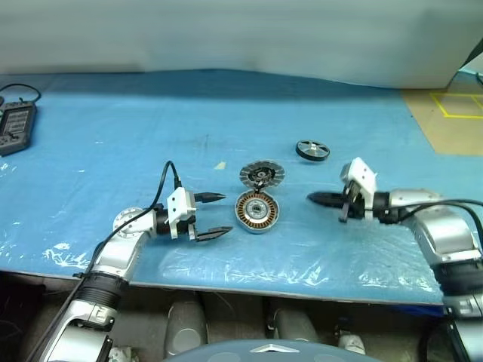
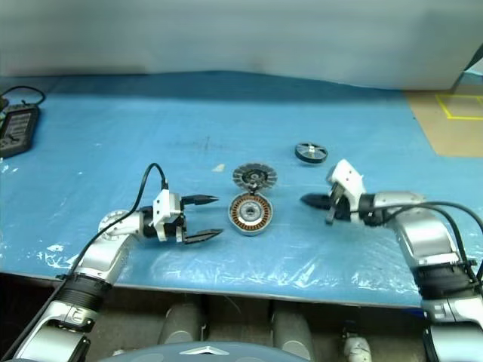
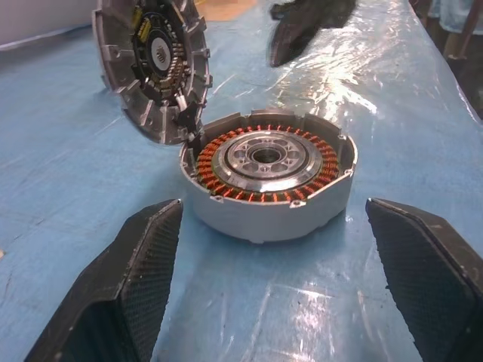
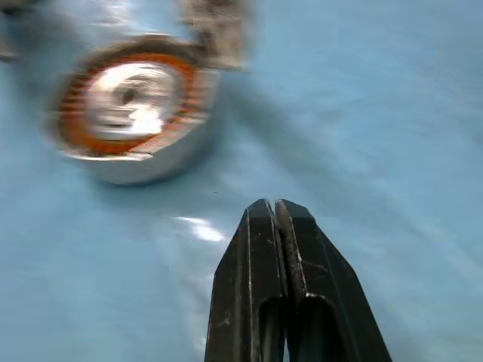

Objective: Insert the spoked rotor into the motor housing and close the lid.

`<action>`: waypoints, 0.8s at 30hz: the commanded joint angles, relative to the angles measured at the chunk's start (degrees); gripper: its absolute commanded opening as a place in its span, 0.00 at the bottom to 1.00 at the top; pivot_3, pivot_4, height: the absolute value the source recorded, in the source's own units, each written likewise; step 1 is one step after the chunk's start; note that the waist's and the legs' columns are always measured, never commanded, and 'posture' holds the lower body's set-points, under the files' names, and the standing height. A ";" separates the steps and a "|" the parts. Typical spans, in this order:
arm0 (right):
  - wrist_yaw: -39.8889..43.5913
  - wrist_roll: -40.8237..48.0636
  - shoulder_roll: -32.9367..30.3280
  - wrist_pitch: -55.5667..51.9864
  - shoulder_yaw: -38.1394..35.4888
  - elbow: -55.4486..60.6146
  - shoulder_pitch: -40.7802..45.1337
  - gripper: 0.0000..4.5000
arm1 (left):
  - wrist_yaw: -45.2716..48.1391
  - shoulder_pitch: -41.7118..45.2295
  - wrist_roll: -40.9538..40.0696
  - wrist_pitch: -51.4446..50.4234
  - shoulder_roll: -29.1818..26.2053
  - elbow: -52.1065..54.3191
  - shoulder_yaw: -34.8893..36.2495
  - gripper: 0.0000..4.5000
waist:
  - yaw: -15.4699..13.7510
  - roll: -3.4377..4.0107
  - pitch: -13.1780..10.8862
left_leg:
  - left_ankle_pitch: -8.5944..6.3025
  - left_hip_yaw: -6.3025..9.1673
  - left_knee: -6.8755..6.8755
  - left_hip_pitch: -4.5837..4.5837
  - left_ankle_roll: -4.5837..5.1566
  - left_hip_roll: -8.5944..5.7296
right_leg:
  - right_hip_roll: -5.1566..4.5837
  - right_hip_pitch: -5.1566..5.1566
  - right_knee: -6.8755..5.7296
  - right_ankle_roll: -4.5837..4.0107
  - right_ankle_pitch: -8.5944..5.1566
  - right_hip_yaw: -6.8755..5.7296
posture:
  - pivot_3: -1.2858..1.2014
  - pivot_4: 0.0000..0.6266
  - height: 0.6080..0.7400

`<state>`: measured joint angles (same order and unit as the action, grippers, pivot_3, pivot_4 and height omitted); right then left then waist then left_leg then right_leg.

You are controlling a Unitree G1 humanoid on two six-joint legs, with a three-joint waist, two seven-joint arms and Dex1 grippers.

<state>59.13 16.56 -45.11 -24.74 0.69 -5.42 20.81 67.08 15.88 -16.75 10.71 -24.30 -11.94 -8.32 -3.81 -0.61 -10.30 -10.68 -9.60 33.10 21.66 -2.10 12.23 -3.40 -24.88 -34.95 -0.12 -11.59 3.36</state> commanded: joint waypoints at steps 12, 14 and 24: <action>-7.32 -15.41 6.53 24.32 3.10 -50.63 33.11 0.13 | 0.46 0.85 0.28 4.08 0.71 -3.34 0.86 0.90 | -0.30 0.03 0.02 | 0.12 -0.02 0.13 0.34 -0.18 0.10 | 0.02 -0.29 -0.19 -0.11 -0.05 -0.20 | 0.52 0.24 1.00; -7.24 -16.78 6.66 26.38 3.38 -54.63 34.54 0.13 | 0.23 0.35 0.33 4.55 0.51 -3.41 1.05 0.90 | -0.41 0.03 0.02 | 0.11 -0.02 0.18 0.35 -0.17 0.11 | 0.01 -0.31 -0.32 -0.18 -0.09 -0.23 | 0.52 0.24 1.00; -6.20 -18.74 7.19 30.07 2.98 -60.95 35.25 0.13 | -0.43 0.06 0.40 4.33 0.38 -2.93 0.93 0.90 | -0.14 0.04 0.01 | -0.02 -0.03 0.40 0.29 0.05 0.27 | 0.06 -0.34 -0.65 -0.24 -0.12 -0.24 | 0.52 0.24 1.00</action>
<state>52.71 -2.11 -37.76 3.90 4.73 -66.71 54.97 66.86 15.49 -16.28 14.03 -23.63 -15.80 -8.20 -3.95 -0.57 -10.29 -10.69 -9.63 33.55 21.95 -2.06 12.53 -3.32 -25.22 -35.64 -0.37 -11.72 3.12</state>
